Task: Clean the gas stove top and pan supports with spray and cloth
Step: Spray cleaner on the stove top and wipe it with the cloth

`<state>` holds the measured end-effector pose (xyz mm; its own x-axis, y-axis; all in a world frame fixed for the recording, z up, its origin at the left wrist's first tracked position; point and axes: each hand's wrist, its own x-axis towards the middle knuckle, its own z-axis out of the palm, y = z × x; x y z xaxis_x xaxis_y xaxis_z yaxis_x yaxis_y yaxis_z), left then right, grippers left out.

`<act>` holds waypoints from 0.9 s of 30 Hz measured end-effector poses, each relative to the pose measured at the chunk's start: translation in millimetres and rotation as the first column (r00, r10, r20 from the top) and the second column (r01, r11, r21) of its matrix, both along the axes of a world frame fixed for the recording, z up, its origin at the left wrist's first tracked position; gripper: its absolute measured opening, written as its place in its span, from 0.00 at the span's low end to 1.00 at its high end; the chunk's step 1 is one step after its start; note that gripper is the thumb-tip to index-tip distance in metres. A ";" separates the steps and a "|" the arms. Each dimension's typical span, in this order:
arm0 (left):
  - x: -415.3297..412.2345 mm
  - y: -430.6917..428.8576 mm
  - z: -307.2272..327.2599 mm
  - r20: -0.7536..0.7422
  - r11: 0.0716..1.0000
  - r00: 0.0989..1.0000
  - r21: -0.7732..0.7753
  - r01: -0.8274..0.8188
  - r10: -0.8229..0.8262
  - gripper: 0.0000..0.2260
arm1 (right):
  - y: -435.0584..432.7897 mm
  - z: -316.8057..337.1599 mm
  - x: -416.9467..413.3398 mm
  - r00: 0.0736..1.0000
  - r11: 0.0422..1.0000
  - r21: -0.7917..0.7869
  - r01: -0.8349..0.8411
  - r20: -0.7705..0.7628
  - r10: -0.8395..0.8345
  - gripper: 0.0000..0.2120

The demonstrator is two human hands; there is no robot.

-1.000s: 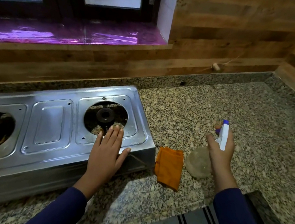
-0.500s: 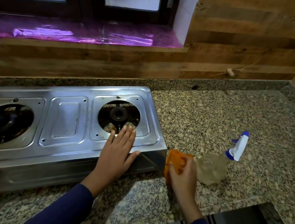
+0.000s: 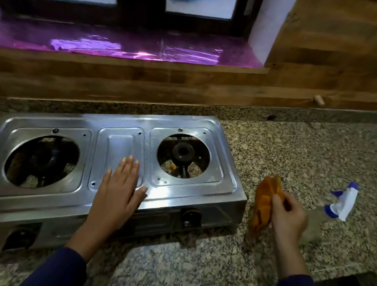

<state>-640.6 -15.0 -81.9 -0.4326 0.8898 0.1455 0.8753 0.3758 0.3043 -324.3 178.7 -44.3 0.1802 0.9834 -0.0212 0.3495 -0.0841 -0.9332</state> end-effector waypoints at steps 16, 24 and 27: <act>-9.9 -3.1 -5.3 0.193 0.995 0.979 0.079 0.053 -0.067 0.34 | -44.0 -19.5 -106.3 0.301 0.725 -0.133 -0.676 0.848 0.436 0.34; -28.4 -14.9 10.4 0.782 0.896 0.608 0.359 -0.260 -0.137 0.33 | -160.7 -28.2 -250.9 0.217 0.466 -0.152 -0.871 0.733 0.645 0.30; -35.8 -17.4 14.8 0.869 0.869 0.482 0.319 -0.378 -0.109 0.24 | -162.5 -20.2 -262.3 0.167 0.428 -0.181 -0.885 0.735 0.657 0.29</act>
